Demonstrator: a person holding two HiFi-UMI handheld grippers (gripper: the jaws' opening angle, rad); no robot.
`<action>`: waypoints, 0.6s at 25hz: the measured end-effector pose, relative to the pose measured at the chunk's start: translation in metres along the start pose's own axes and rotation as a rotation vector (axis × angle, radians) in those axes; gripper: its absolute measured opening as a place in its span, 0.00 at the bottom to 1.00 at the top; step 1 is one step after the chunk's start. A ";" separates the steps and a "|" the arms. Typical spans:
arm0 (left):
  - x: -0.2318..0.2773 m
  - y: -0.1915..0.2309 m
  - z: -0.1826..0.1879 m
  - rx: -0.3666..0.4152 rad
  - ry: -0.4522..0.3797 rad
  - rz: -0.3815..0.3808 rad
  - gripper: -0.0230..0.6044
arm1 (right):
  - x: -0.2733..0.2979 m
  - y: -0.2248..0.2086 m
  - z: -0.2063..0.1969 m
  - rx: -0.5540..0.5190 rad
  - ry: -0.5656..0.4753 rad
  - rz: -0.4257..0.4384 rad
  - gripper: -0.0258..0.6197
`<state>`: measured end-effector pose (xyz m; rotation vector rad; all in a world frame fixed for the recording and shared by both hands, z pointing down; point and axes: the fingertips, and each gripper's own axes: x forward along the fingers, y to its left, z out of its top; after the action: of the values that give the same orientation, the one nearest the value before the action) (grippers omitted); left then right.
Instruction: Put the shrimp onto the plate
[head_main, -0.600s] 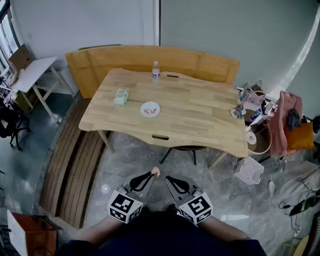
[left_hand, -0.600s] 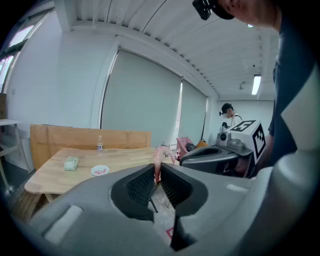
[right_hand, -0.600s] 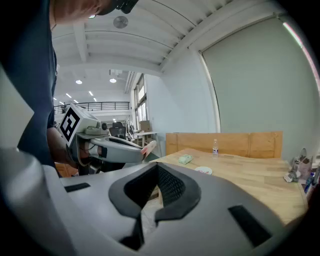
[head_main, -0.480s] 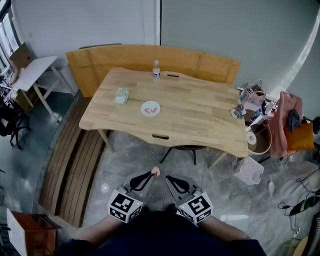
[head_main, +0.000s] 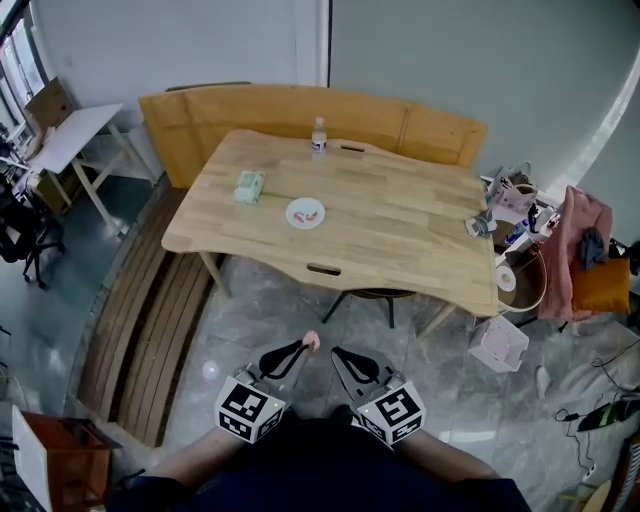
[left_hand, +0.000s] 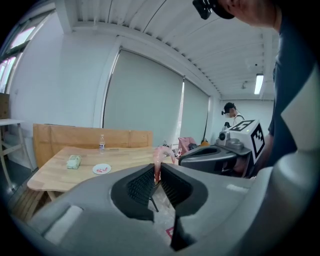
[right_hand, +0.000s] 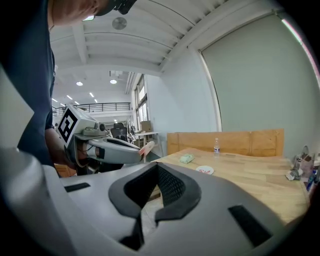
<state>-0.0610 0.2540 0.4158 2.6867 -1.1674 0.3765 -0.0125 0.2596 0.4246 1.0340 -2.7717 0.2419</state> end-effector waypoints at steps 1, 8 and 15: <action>0.000 -0.001 0.000 0.000 0.000 0.003 0.11 | -0.001 -0.001 0.000 0.002 -0.003 -0.001 0.06; 0.009 -0.008 0.001 0.002 0.002 0.039 0.11 | -0.010 -0.015 -0.003 -0.002 -0.018 0.022 0.06; 0.022 -0.013 0.002 -0.010 -0.011 0.088 0.11 | -0.018 -0.032 -0.012 -0.007 -0.010 0.049 0.05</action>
<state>-0.0363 0.2475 0.4199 2.6383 -1.2900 0.3679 0.0236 0.2497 0.4349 0.9691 -2.8075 0.2346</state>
